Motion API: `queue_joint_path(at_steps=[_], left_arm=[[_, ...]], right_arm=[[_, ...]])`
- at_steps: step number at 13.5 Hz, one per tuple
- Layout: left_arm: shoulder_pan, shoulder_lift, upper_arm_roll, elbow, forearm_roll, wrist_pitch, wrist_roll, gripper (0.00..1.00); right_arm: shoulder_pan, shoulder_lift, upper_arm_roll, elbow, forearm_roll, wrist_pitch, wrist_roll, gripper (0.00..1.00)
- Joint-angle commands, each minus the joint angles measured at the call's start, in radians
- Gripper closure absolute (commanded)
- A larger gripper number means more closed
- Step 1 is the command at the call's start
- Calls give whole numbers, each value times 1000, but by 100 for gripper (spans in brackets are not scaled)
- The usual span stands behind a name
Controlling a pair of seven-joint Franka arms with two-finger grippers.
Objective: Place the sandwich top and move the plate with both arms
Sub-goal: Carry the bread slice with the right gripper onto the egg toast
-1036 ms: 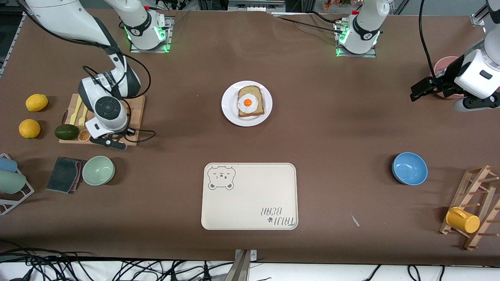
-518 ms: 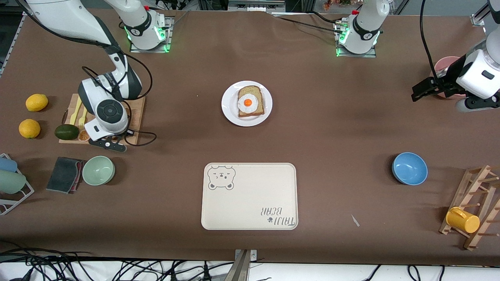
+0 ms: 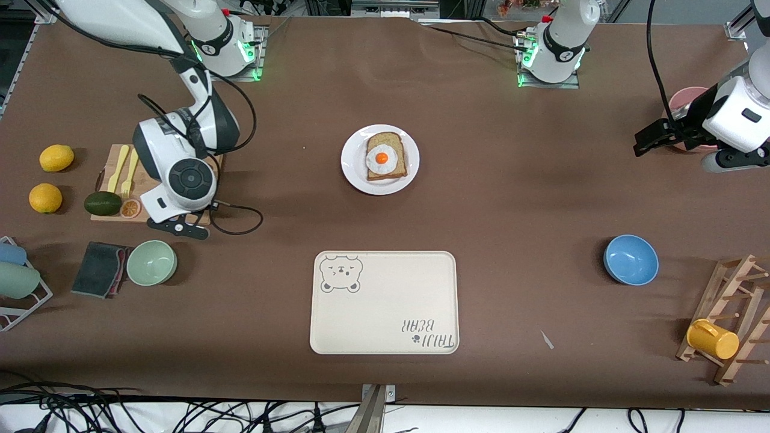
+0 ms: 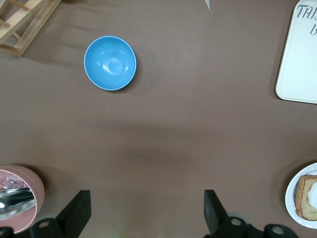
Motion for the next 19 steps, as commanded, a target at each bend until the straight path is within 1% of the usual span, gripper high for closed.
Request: queue_joint_path(at_steps=[1,4,6,7,8,11,12,13,14,15,16,17,19], left_arm=[[6,-5,-5,3,-17,-15,-4,0],[6,-5,-5,3,-17,-15,-6,0],[6,-5,-5,3,-17,-15,-6,0],[6,-5,-5,3,-17,-15,-6,0],[6,-5,-6,3,-16,-15,-6,0],[4,-5,-8,3,-17,-16,-10,0],[4,-7,-8,5,-17,-16,-12,0],[4,-7,-8,5,-17,-18,-12,0],[4,-8,-9,3,-17,-18,-12,0],[4,-8,-9,3,-17,-21,-12,0],[4,-8,-9,3,-17,-22,-12,0],[3,-8,-9,3,-16,-22,-12,0],[-5,-8,-9,3,-17,-25,-13,0]], right_arm=[[89,18,9,104,82,-97,4,100],[196,16,9,148,237,-105,29,100],[282,38,9,188,328,-102,114,100],[342,59,9,216,349,-94,163,100],[400,91,7,252,353,-94,211,100],[530,197,9,377,354,-89,372,100],[557,232,9,421,354,-86,391,100],[566,263,9,449,365,-79,392,100],[581,288,9,461,406,-51,394,100],[586,308,9,461,456,13,386,100],[589,323,9,461,481,80,388,100],[600,332,9,460,483,110,392,100],[603,346,9,460,485,119,395,100]])
